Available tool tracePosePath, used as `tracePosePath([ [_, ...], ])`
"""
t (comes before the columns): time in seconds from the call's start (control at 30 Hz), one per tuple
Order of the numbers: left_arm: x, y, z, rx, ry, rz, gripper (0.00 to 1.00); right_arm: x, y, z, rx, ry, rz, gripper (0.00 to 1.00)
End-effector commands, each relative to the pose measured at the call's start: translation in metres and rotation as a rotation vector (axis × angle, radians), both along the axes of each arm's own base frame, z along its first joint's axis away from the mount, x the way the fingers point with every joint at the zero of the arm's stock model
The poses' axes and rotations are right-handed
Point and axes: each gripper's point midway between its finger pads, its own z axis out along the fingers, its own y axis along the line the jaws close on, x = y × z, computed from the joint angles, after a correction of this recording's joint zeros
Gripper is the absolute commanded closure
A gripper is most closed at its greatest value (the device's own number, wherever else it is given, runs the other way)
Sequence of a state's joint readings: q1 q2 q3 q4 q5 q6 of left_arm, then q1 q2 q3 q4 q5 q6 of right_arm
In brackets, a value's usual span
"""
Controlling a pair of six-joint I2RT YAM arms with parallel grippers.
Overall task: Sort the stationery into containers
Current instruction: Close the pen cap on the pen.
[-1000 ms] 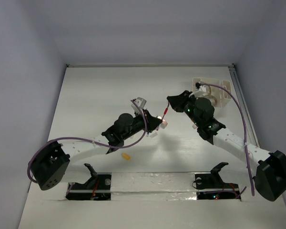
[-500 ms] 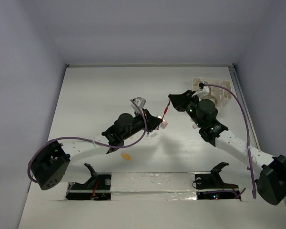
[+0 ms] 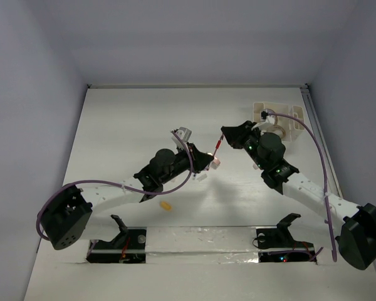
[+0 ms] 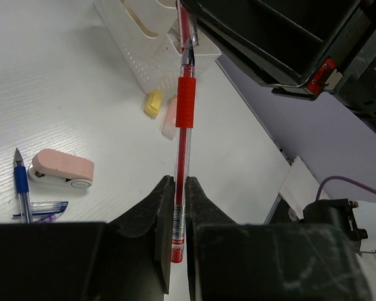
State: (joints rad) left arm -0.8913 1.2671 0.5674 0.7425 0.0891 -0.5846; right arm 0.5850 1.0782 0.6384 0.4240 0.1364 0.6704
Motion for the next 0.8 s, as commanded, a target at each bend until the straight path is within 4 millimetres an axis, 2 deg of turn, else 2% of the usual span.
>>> tracePosePath([
  [0.0,0.001,-0.004,0.03,-0.083,-0.057,-0.001,1.0,-0.001,0.0,0.016,0.041,-0.053,-0.008,1.0],
  [0.4,0.007,-0.007,0.043,-0.128,-0.06,0.021,1.0,-0.007,0.003,0.017,0.062,-0.066,-0.013,1.0],
  [0.53,0.008,-0.011,0.054,-0.16,-0.07,0.014,1.0,-0.015,0.016,0.014,0.073,-0.083,0.004,1.0],
  [0.77,0.012,-0.021,0.066,-0.184,-0.083,-0.005,1.0,-0.022,0.024,0.019,0.104,-0.111,-0.004,1.0],
])
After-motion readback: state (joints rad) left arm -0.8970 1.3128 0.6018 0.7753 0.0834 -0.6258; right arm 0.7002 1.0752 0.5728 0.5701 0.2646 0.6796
